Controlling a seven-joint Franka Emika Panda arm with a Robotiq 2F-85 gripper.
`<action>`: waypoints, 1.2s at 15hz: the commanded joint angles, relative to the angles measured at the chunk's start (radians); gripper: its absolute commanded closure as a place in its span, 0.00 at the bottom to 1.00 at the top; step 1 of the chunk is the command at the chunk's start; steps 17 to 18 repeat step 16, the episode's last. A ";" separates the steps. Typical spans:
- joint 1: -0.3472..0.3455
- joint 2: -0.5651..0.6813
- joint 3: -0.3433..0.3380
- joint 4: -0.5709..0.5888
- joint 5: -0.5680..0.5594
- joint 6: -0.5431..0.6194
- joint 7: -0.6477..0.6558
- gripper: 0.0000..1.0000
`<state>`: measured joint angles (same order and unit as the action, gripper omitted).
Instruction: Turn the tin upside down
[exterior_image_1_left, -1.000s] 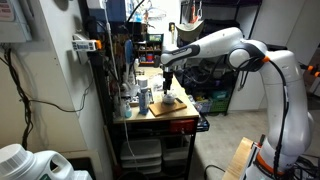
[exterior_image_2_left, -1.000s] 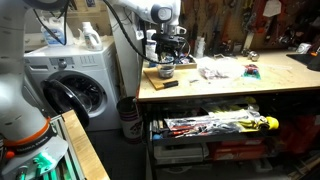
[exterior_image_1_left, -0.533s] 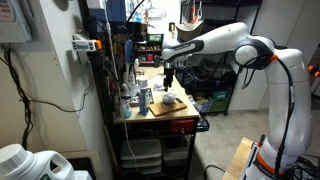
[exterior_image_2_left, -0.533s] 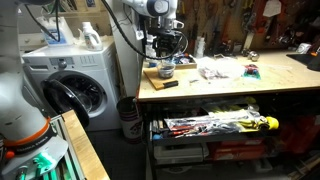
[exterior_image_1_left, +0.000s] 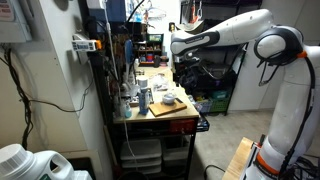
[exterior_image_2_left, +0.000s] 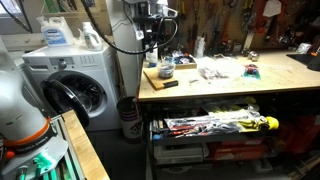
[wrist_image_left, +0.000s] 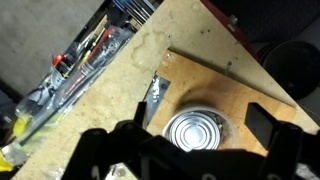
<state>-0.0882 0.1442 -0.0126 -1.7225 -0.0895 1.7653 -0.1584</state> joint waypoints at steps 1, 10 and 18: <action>0.020 -0.087 -0.023 -0.093 -0.057 -0.014 0.147 0.00; 0.026 -0.096 -0.018 -0.078 -0.100 0.033 0.210 0.00; 0.026 -0.094 -0.018 -0.078 -0.100 0.033 0.210 0.00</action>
